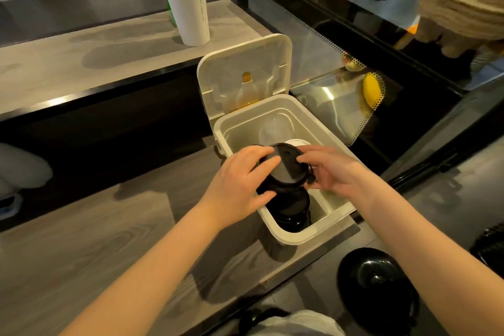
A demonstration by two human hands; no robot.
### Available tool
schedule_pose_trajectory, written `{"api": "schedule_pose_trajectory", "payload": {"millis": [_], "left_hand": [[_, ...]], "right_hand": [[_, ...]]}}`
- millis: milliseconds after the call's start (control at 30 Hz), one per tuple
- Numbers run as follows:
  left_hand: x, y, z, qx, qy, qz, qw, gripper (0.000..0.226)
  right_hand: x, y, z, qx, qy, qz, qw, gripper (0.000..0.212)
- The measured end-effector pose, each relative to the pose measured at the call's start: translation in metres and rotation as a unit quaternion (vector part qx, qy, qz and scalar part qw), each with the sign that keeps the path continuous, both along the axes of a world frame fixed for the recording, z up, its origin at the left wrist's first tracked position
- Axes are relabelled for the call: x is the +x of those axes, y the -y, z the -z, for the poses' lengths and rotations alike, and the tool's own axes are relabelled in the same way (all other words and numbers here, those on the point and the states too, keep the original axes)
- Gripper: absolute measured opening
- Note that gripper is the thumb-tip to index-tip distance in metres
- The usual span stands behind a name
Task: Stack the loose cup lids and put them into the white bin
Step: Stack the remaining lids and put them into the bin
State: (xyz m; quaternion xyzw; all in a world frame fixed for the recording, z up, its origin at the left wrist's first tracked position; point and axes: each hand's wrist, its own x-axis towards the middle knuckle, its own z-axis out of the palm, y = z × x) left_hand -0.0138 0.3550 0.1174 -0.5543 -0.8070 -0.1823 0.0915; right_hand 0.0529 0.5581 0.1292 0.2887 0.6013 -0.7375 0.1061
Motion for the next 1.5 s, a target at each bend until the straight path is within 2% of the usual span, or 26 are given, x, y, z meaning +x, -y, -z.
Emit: {"api": "schedule_pose_trajectory", "payload": {"millis": [67,133,200,267,433,533,667,833,1000,1133,1267,1333,1500], "left_hand": [[0.004,0.005,0.002,-0.056,0.067,-0.071,0.994,0.071],[0.005,0.011,0.009,-0.140,0.133,-0.134,0.972,0.077],[0.004,0.014,0.013,-0.184,0.150,-0.156,0.959,0.075],[0.003,0.014,0.015,-0.189,0.152,-0.157,0.957,0.073],[0.002,0.013,0.014,-0.198,0.154,-0.161,0.955,0.071],[0.003,0.013,0.015,-0.200,0.155,-0.162,0.954,0.070],[0.003,0.012,0.013,-0.194,0.162,-0.161,0.954,0.070],[0.004,0.012,0.013,-0.196,0.167,-0.161,0.953,0.069],[0.004,0.012,0.015,-0.191,0.169,-0.160,0.954,0.068],[0.005,0.012,0.015,-0.189,0.170,-0.160,0.954,0.068],[0.005,0.012,0.015,-0.192,0.169,-0.156,0.954,0.067],[0.006,0.011,0.012,-0.212,0.158,-0.151,0.952,0.064],[0.000,-0.015,-0.001,-0.319,0.116,-0.109,0.934,0.051]], "right_hand": [[0.003,-0.009,0.005,0.090,0.020,-0.021,0.996,0.025],[0.005,-0.013,0.010,0.156,0.049,-0.059,0.985,0.026],[0.005,-0.011,0.013,0.156,0.067,-0.093,0.981,0.025],[0.003,-0.004,0.018,0.176,0.074,-0.133,0.973,0.026],[0.001,0.007,0.026,0.400,0.048,-0.188,0.896,0.035],[0.006,0.007,0.027,0.479,0.064,-0.209,0.850,0.039],[0.007,0.005,0.032,0.474,0.121,-0.215,0.845,0.042],[0.001,0.005,0.037,0.401,0.139,-0.227,0.877,0.042],[0.001,0.006,0.035,0.469,0.141,-0.251,0.835,0.054],[0.006,0.000,0.034,0.477,0.163,-0.279,0.817,0.049],[0.006,0.001,0.035,0.437,0.136,-0.270,0.847,0.052],[0.006,0.000,0.033,0.418,0.131,-0.277,0.855,0.036],[0.003,-0.004,0.036,0.407,0.146,-0.275,0.858,0.036]]}}
